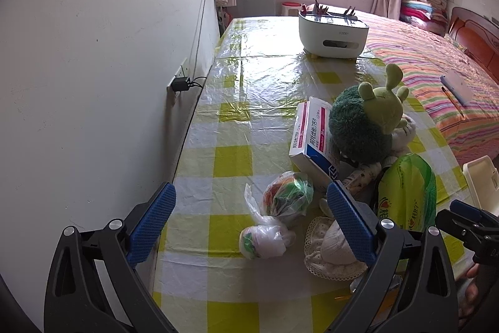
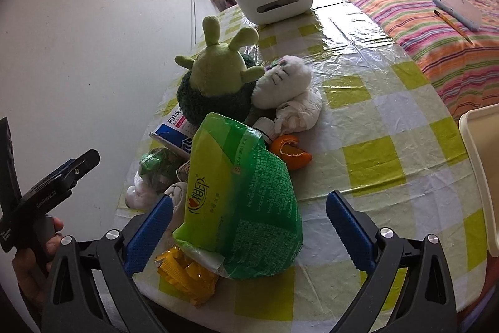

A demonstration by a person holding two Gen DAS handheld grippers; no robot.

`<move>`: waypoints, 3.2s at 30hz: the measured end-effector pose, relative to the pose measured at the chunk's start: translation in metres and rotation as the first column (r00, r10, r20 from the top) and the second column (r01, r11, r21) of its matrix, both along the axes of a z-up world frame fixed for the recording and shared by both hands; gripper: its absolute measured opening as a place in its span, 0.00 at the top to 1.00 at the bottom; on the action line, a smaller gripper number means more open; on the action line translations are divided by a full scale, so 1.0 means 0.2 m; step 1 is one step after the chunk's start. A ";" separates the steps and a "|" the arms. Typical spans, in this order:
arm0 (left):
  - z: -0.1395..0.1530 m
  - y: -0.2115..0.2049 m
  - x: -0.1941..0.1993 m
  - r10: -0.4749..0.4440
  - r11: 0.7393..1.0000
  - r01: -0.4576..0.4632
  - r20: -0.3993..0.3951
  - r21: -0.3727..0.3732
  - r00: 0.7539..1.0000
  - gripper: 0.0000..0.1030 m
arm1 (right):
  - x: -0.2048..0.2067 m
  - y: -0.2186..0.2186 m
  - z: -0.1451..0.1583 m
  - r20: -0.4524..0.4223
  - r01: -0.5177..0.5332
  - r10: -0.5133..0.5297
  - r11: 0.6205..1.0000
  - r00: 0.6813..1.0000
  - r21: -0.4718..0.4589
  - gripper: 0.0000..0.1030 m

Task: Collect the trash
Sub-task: 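Reach the right tool over the green snack bag, fingers open, then lift the green snack bag with the right tool while the left tool reaches the white bag, then carry the green bag to the bin with the right tool while the left tool lifts the white bag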

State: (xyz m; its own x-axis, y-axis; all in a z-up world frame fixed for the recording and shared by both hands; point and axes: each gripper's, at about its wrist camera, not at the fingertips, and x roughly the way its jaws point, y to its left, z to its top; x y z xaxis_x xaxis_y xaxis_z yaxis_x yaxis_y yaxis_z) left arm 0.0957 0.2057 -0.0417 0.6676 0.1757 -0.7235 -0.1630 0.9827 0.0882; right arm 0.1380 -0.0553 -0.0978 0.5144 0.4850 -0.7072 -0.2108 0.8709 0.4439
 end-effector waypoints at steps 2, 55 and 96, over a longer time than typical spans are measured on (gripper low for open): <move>-0.01 0.00 0.01 0.006 1.000 -0.006 -0.004 0.022 1.000 0.07 | 0.02 0.03 -0.01 -0.010 -0.002 0.002 1.000 1.000 -0.011 0.07; -0.37 -0.05 0.35 -0.070 0.997 0.071 -0.272 -0.007 0.960 0.06 | 0.01 -0.25 0.23 0.195 0.004 -0.021 0.996 0.981 0.088 0.60; 0.08 -0.22 0.16 -0.074 0.987 0.084 0.076 -0.135 0.994 0.67 | -0.04 -0.51 0.26 0.263 0.146 -0.165 0.985 0.951 0.089 0.59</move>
